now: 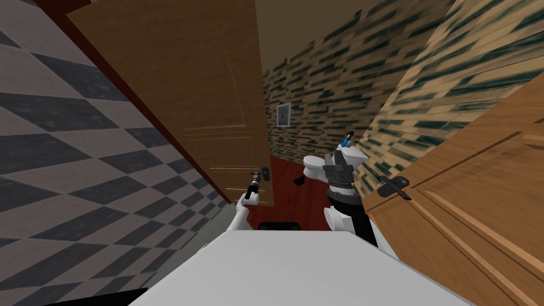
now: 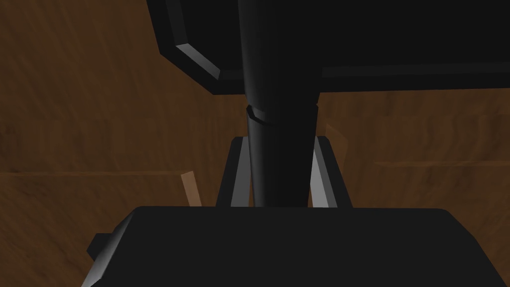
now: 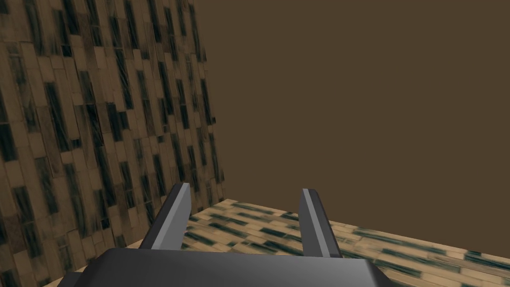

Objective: Push the door open

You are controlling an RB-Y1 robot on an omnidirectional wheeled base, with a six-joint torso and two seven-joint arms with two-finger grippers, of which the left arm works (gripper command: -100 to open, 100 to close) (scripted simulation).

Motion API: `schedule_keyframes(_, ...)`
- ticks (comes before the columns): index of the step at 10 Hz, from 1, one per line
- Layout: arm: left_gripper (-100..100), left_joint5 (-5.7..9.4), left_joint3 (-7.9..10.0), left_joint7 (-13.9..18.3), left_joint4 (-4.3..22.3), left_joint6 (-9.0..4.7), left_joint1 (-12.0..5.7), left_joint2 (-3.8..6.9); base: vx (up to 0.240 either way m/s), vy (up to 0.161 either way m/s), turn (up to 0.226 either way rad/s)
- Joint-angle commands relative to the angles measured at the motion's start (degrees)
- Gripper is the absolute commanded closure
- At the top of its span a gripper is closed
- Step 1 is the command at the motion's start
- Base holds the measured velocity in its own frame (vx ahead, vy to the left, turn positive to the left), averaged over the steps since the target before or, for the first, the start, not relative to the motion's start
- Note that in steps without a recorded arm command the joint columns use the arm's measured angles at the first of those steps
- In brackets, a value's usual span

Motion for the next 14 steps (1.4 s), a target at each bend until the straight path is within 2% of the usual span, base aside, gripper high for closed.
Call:
schedule_keyframes(1,100,0.00,0.00,0.00,0.00,0.00,0.00,0.00,0.066,-0.060,0.044)
schedule_keyframes(2,100,0.16,1.07,-0.19,-0.15,-0.04,-0.07,0.45,0.122,-0.052,0.047)
schedule_keyframes(6,100,0.50,3.51,-0.74,-0.26,-0.03,0.08,0.94,0.159,-0.116,0.070)
schedule_keyframes(12,100,1.06,7.43,-1.63,-0.43,-0.02,0.32,0.50,0.170,-0.120,0.080)
schedule_keyframes(14,100,1.10,7.68,-1.61,-0.43,0.06,0.67,0.56,0.126,-0.065,0.048)
